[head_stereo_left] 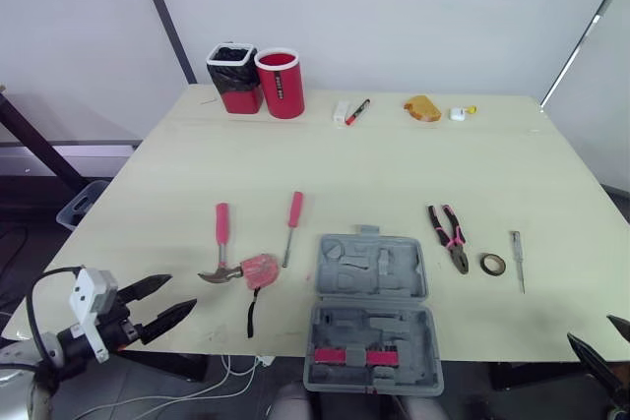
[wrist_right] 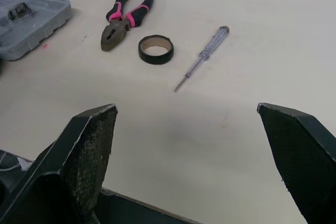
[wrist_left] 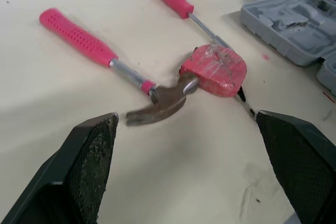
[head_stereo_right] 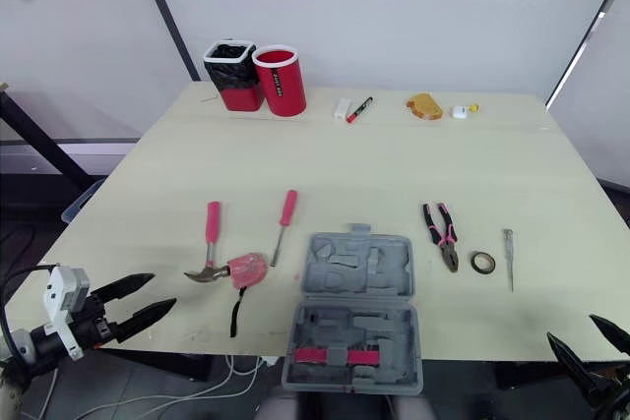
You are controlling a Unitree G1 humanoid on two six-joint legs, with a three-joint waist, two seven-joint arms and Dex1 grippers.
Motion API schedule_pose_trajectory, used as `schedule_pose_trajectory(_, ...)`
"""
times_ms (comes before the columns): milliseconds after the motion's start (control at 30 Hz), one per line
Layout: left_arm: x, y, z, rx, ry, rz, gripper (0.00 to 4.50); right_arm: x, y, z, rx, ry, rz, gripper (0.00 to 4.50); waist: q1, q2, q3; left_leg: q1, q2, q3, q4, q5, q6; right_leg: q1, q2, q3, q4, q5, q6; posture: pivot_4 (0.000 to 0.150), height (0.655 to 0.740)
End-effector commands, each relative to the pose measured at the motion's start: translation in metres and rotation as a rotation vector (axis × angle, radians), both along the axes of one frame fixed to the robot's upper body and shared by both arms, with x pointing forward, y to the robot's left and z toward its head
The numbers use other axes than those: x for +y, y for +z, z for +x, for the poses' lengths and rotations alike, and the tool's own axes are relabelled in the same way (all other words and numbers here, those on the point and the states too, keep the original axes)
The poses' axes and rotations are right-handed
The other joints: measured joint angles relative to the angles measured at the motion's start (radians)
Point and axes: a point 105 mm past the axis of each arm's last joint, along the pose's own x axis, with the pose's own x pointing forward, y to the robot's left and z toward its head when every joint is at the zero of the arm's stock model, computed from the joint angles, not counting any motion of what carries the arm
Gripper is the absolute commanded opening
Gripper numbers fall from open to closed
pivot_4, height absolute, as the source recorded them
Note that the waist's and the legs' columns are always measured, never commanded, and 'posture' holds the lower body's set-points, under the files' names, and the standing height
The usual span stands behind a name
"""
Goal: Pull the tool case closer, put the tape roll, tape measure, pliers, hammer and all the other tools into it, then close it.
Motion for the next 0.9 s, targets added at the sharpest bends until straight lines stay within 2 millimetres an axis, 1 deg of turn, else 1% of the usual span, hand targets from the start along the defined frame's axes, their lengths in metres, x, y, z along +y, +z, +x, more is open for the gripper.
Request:
schedule_pose_trajectory(33, -0.023, 0.021, 0.011, -0.084, -0.129, 0.029, 4.43, 0.005, 0.014, 0.013, -0.008, 0.037, -0.055, 4.50, 0.001, 0.000, 0.000, 0.000, 0.000, 0.000, 0.000, 0.000, 0.000, 0.000, 0.000, 0.000, 0.000, 0.000, 0.000, 0.150, 0.7400)
schedule_pose_trajectory(200, -0.061, 0.040, 0.023, -0.102, -0.301, -0.008, 4.43, 0.026, 0.023, 0.029, 0.039, 0.142, -0.107, 4.50, 0.001, 0.000, 0.000, 0.000, -0.001, 0.000, -0.001, 0.000, 0.000, 0.000, 0.001, 0.000, 0.000, 0.000, 0.000, 0.150, 0.7400)
schedule_pose_trajectory(300, -0.084, 0.050, 0.027, -0.107, -0.420, -0.021, 4.43, 0.040, 0.028, 0.042, 0.102, 0.252, -0.187, 4.50, 0.000, 0.000, 0.000, 0.000, -0.003, 0.000, -0.001, 0.000, 0.000, 0.000, 0.001, 0.001, 0.000, 0.000, 0.000, 0.150, 0.7400)
schedule_pose_trajectory(433, -0.105, 0.059, 0.034, -0.124, -0.540, -0.018, 4.43, 0.046, 0.037, 0.058, 0.157, 0.372, -0.312, 4.50, 0.000, 0.000, 0.000, 0.001, -0.004, 0.001, -0.001, 0.000, 0.000, 0.001, 0.003, 0.002, 0.000, 0.000, 0.001, 0.150, 0.7400)
schedule_pose_trajectory(467, -0.112, 0.060, 0.035, -0.126, -0.585, -0.014, 4.43, 0.046, 0.040, 0.064, 0.177, 0.399, -0.348, 4.50, 0.000, 0.000, 0.000, 0.001, -0.004, 0.001, -0.001, 0.000, 0.000, 0.001, 0.003, 0.002, 0.000, 0.002, 0.003, 0.150, 0.7400)
schedule_pose_trajectory(533, -0.128, 0.065, 0.035, -0.126, -0.693, -0.018, 4.43, 0.055, 0.048, 0.074, 0.242, 0.522, -0.416, 4.50, 0.000, 0.000, 0.000, 0.000, -0.004, 0.002, -0.001, 0.000, 0.000, 0.000, 0.004, 0.002, 0.000, 0.002, 0.004, 0.150, 0.7400)
schedule_pose_trajectory(633, -0.144, 0.070, 0.034, -0.122, -0.787, -0.032, 4.43, 0.062, 0.052, 0.085, 0.313, 0.626, -0.503, 4.50, 0.001, 0.002, 0.002, -0.001, -0.004, 0.001, 0.000, 0.000, 0.001, 0.000, 0.005, 0.002, 0.000, 0.002, 0.004, 0.150, 0.7400)
schedule_pose_trajectory(733, -0.160, 0.077, 0.033, -0.131, -0.861, -0.053, 4.43, 0.068, 0.055, 0.099, 0.380, 0.686, -0.575, 4.50, 0.000, 0.003, 0.003, -0.003, -0.004, 0.000, 0.000, 0.000, 0.001, -0.001, 0.006, 0.001, 0.000, 0.002, 0.004, 0.150, 0.7400)
schedule_pose_trajectory(833, -0.169, 0.080, 0.031, -0.132, -0.894, -0.061, 4.43, 0.069, 0.053, 0.108, 0.429, 0.717, -0.654, 4.50, 0.001, 0.003, 0.003, -0.004, -0.004, 0.000, 0.002, 0.000, 0.001, -0.001, 0.006, 0.001, 0.000, 0.002, 0.004, 0.150, 0.7400)
schedule_pose_trajectory(900, -0.179, 0.083, 0.027, -0.140, -0.923, -0.072, 4.43, 0.069, 0.047, 0.113, 0.482, 0.762, -0.720, 4.50, 0.003, 0.003, 0.003, -0.004, -0.004, -0.001, 0.001, 0.000, 0.001, -0.001, 0.006, -0.001, 0.000, 0.002, 0.004, 0.150, 0.7400)
